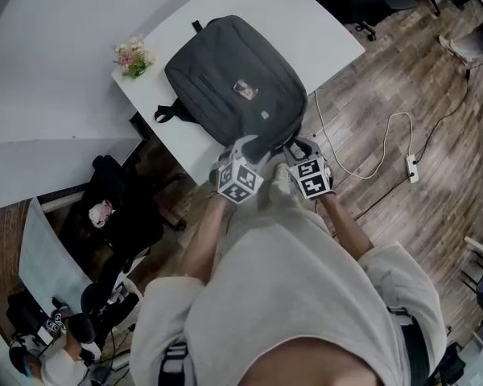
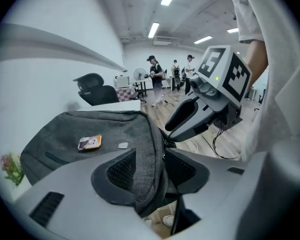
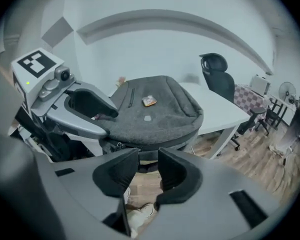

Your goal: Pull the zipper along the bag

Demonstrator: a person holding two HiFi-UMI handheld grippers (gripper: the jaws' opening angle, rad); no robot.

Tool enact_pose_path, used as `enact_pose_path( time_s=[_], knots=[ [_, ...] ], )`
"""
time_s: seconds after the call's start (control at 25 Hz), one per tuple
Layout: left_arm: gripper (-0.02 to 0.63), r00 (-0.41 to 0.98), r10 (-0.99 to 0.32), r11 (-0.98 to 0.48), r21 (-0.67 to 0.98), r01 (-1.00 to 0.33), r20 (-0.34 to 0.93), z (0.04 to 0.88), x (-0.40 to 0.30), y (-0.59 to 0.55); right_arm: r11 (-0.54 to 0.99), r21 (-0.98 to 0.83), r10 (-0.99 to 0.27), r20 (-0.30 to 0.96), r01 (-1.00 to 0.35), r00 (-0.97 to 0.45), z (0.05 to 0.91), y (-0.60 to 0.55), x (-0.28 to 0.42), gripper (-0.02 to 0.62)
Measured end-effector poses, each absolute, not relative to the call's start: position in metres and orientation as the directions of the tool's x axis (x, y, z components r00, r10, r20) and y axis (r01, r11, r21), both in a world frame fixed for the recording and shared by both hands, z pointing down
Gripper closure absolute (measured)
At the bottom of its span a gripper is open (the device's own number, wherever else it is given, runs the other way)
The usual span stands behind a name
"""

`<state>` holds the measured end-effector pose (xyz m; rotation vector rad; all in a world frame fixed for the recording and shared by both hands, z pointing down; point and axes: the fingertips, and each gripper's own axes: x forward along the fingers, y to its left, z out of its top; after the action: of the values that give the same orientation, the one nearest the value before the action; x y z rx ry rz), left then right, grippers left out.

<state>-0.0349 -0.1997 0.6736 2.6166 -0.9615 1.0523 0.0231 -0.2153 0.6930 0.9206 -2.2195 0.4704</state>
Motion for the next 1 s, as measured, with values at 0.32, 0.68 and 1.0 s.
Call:
enact_pose_path(
  time_s=[0.32, 0.68, 1.0],
  knots=[
    [0.434, 0.483, -0.729, -0.520, 0.068, -0.852, 0.484, 0.615, -0.081, -0.241, 0.567, -0.079, -0.637, 0.589, -0.820, -0.497, 0.640, -0.259, 0.039, 0.517],
    [0.491, 0.394, -0.850, -0.408, 0.034, -0.912, 0.350, 0.550, -0.127, -0.275, 0.538, -0.044, -0.748, 0.436, -0.842, -0.501, 0.569, -0.307, 0.034, 0.551],
    [0.549, 0.344, -0.904, -0.349, 0.025, -0.937, 0.253, 0.501, -0.155, -0.297, 0.532, -0.006, -0.797, 0.335, -0.847, -0.503, 0.515, -0.329, 0.023, 0.581]
  ],
)
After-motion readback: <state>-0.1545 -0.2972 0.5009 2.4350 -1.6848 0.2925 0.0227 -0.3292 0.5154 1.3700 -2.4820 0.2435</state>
